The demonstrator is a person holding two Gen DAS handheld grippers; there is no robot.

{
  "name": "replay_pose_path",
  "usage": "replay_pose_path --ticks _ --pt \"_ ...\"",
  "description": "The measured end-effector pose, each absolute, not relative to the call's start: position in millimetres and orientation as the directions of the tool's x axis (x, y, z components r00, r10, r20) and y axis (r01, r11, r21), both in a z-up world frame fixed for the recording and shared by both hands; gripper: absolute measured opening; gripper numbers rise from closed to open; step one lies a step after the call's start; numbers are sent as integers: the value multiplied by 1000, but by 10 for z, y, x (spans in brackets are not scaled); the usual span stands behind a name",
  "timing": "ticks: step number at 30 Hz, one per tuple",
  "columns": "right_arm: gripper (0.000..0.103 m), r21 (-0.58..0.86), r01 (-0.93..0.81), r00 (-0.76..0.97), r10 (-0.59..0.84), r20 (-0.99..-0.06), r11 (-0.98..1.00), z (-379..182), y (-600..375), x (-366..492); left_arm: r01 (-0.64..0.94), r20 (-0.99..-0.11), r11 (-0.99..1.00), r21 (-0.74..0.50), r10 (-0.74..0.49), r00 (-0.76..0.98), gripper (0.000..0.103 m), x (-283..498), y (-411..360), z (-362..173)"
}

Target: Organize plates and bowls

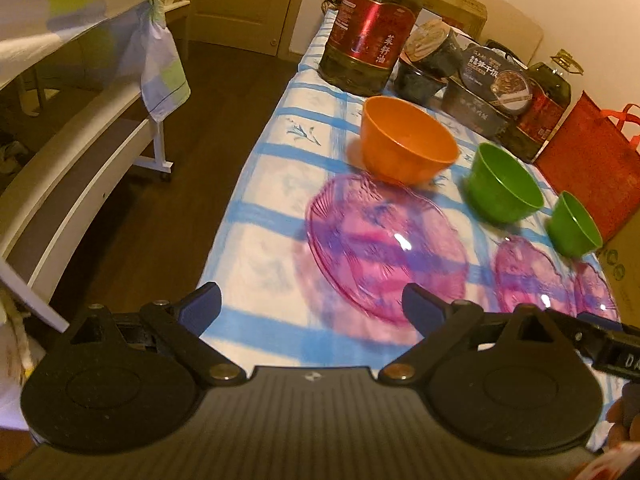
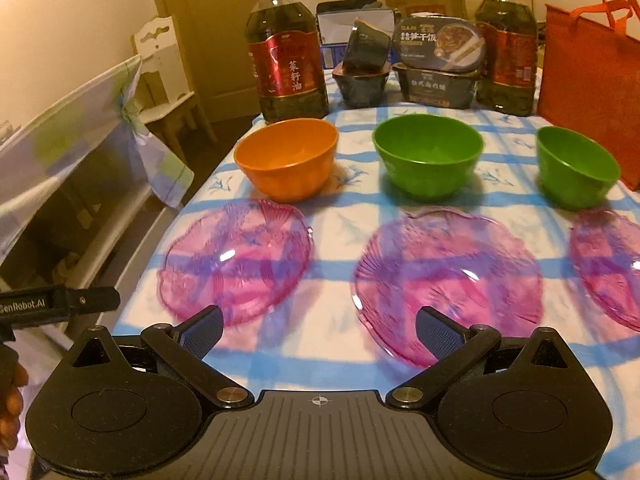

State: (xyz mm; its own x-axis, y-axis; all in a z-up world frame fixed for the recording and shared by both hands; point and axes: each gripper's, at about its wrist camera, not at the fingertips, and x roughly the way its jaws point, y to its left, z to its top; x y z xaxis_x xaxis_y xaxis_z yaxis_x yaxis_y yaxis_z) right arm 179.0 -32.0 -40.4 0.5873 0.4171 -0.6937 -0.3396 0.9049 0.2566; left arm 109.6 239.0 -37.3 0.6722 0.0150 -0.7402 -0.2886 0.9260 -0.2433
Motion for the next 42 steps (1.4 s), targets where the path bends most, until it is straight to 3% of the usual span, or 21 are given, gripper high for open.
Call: replay_pose_path --ticks 1,5,7,10,17,21,24,31,42 --pt "79 263 -338 586 421 -693 903 -433 -270 1854 -284 -743 929 -236 16 669 93 1155 2420 -392" --pt "64 269 -315 596 411 -690 910 -534 -105 2056 -257 -746 942 -214 12 666 89 1366 2489 -462" --pt "49 280 -308 591 414 -692 909 -593 -40 2152 -245 -747 948 -206 9 665 87 1468 2494 -502" --pt "40 281 -301 584 410 -701 911 -698 33 2270 -229 -749 954 -196 5 662 85 1593 2507 -569" --pt "31 270 -295 563 395 -726 917 -903 158 2434 -210 -759 961 -181 -1 651 62 1843 2542 -741" --pt "26 279 -289 550 397 -734 916 -977 210 2508 -197 -764 963 -184 -14 645 39 1934 2554 -811" --pt "23 291 -281 540 402 -740 914 -1017 214 2547 -193 -765 965 -176 -11 644 35 1971 2546 -838" --pt "12 302 -271 540 404 -738 914 -1049 180 2581 -174 -769 968 -178 -27 638 10 2009 2491 -863" --pt "10 334 -254 538 420 -731 908 -885 -20 2392 -168 -771 974 -149 -8 637 8 1780 2322 -679"
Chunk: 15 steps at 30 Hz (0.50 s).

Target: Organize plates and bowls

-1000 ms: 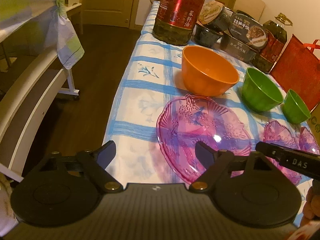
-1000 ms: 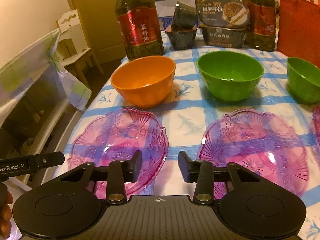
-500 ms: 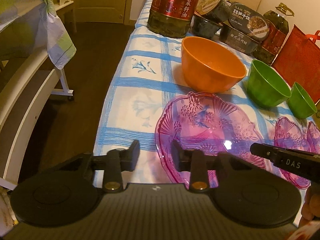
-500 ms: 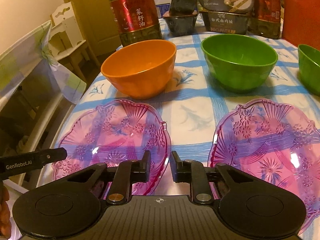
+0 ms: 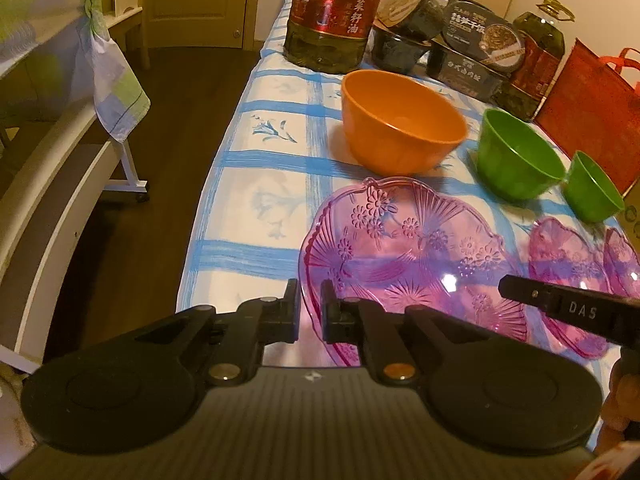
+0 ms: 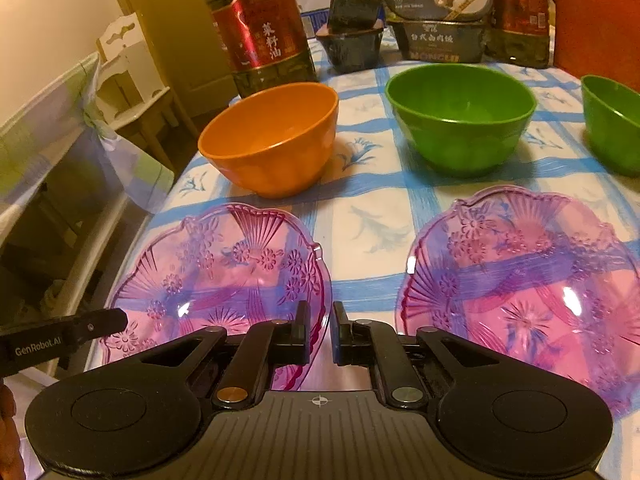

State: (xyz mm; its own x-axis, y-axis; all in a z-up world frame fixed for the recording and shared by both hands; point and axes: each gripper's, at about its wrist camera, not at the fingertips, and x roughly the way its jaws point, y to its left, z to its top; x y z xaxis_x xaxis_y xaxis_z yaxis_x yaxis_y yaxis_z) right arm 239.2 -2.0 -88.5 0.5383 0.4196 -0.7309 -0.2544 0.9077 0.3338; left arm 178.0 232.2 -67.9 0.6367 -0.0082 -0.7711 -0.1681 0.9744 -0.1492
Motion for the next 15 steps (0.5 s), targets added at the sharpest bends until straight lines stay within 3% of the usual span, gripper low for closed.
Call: replay_pose_path --ticks 15 --pt "10 342 -157 617 362 -699 927 -353 -963 1864 -55 -725 985 -166 -84 683 8 1446 1391 -116"
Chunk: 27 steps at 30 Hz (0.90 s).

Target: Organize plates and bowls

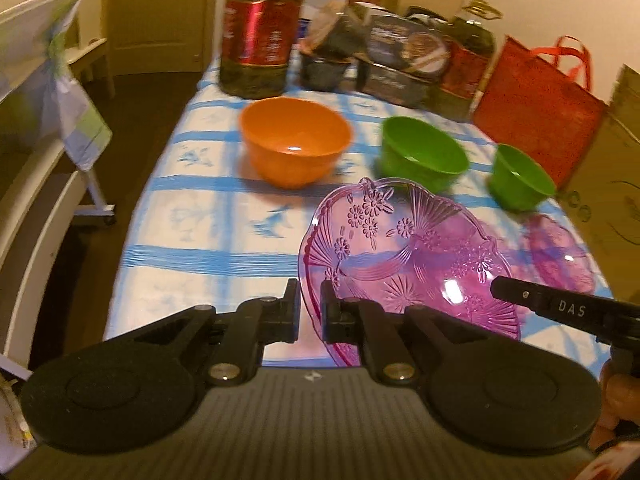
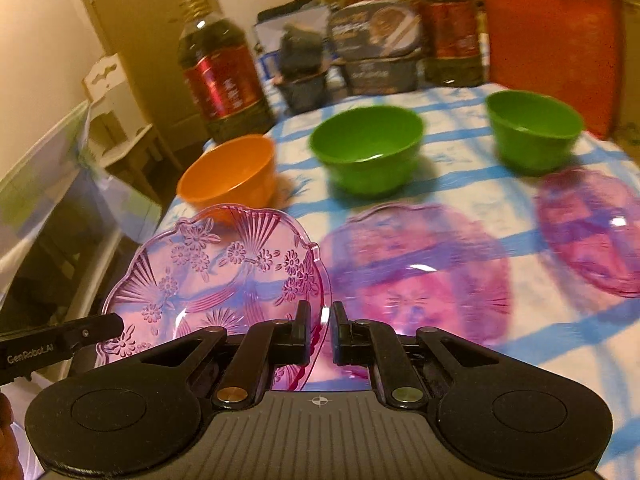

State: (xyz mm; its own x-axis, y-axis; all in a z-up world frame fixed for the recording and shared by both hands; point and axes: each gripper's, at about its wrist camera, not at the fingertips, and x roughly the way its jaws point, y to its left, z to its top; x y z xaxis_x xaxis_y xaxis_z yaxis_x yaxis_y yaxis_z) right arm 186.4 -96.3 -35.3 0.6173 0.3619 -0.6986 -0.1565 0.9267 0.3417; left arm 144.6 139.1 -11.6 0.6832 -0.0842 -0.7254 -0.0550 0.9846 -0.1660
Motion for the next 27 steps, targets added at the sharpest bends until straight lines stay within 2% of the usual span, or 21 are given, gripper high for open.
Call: replay_pose_path --ticks 13,27 --pt "10 331 -45 651 279 -706 943 -273 -1791 1787 49 -722 983 -176 -163 673 8 1620 576 -118" --pt "10 327 -25 635 268 -725 945 -405 -1910 1936 55 -738 983 -174 -167 654 8 1826 456 -227"
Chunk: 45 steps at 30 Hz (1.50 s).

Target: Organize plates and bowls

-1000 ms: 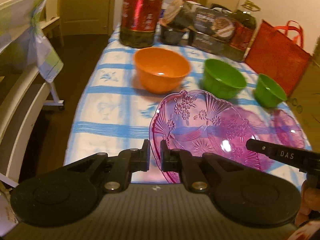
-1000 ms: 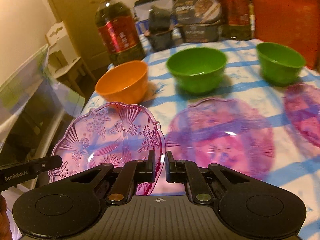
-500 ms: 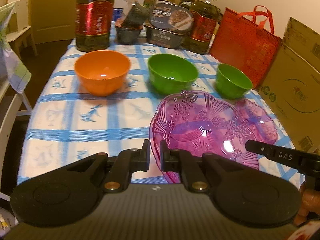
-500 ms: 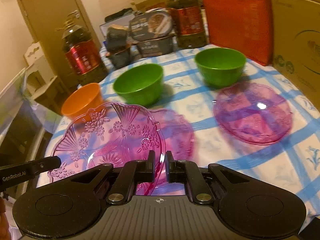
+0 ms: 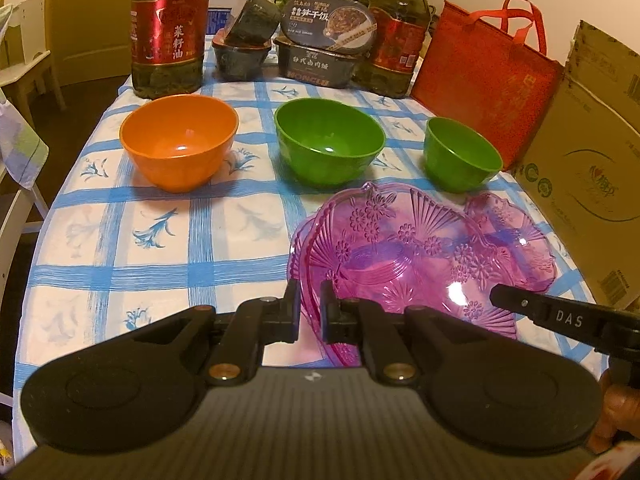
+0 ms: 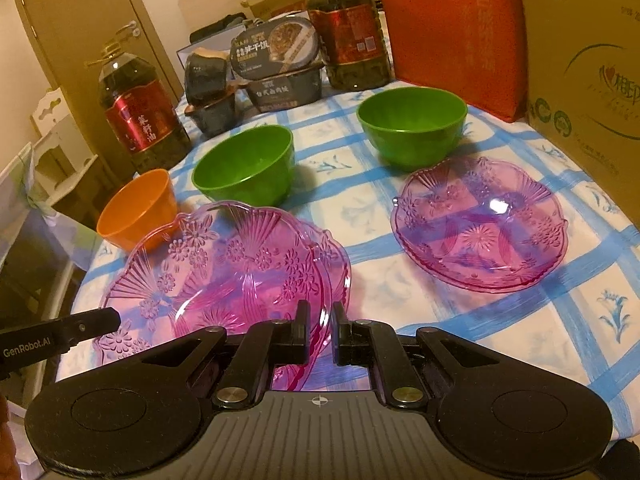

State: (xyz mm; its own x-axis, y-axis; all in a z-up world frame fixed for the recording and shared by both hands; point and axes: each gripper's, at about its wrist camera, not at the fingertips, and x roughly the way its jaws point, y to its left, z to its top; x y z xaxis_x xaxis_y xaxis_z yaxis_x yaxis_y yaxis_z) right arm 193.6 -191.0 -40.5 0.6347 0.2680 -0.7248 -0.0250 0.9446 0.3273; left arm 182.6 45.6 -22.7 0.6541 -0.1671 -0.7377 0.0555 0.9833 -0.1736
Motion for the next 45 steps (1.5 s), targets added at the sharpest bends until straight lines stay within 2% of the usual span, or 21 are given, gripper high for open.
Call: replay_pose_path --ticks 17,33,34,35,36,37,39,45 --pt "10 251 -43 621 223 -751 967 -718 -1846 2366 63 -764 988 -142 -150 627 8 2225 398 -601" --pt "10 246 -50 617 224 -755 968 -939 -1882 2531 51 -770 990 -131 -134 623 11 2380 354 -790" --pt "14 250 -53 616 229 -754 967 -947 -1887 2535 42 -767 991 -126 -124 629 22 2380 358 -791" --pt "17 254 -48 620 228 -751 966 -952 -1902 2532 34 -766 992 -124 -118 632 28 2376 359 -791" --pt "31 262 -41 625 229 -746 964 -950 -1925 2524 25 -764 992 -127 -114 636 32 2368 370 -788" --pt "45 274 -34 631 233 -740 961 -943 -1947 2510 19 -761 991 -130 -112 639 32 2358 380 -781" --pt "48 289 -23 640 236 -731 957 -922 -1996 2481 11 -757 991 -132 -108 644 32 2328 394 -758" --pt "49 305 -8 648 237 -724 952 -800 -2090 2333 -7 -746 987 -160 -116 656 32 2131 385 -635"
